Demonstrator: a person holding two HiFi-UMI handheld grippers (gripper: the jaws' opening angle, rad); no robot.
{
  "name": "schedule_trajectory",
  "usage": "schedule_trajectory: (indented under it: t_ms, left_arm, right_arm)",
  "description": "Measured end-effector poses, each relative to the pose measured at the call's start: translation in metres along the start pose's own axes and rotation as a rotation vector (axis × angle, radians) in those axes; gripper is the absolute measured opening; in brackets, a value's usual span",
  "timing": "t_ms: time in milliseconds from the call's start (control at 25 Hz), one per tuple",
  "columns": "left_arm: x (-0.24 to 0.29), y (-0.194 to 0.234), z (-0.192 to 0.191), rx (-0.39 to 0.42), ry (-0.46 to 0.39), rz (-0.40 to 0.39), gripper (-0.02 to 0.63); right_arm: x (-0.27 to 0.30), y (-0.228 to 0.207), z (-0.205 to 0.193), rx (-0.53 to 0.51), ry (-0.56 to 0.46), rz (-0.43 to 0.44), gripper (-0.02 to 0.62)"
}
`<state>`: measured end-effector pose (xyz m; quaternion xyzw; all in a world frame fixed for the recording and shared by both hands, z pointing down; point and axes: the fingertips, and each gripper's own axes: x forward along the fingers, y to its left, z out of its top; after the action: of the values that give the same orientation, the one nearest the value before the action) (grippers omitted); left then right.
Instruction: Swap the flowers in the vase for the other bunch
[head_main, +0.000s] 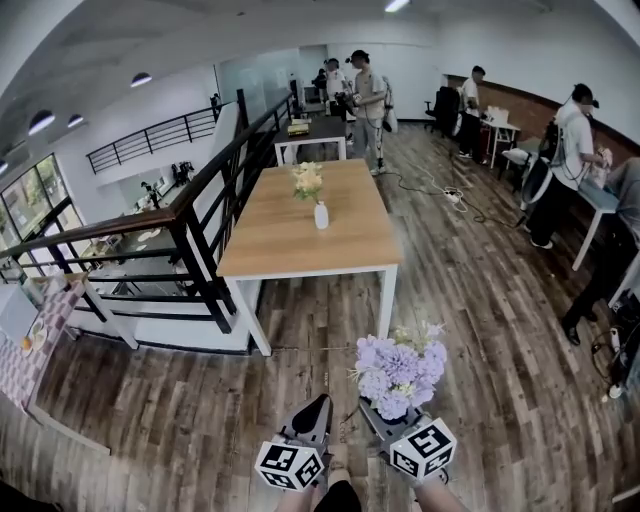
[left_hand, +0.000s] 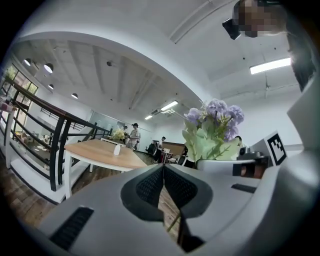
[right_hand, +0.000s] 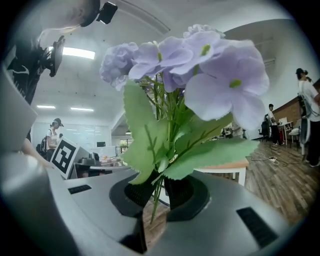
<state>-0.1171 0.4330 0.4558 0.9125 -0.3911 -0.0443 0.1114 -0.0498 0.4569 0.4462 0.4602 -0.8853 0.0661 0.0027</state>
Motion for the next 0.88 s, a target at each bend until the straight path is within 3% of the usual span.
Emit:
schedule_trajectory:
  t_ms: [880]
  left_arm:
    - [0.139,0.123,0.021,-0.019,0.019,-0.051,0.011]
  right_arm:
    - [0.145,-0.108,0.012,0.013,0.018,-0.066,0.061]
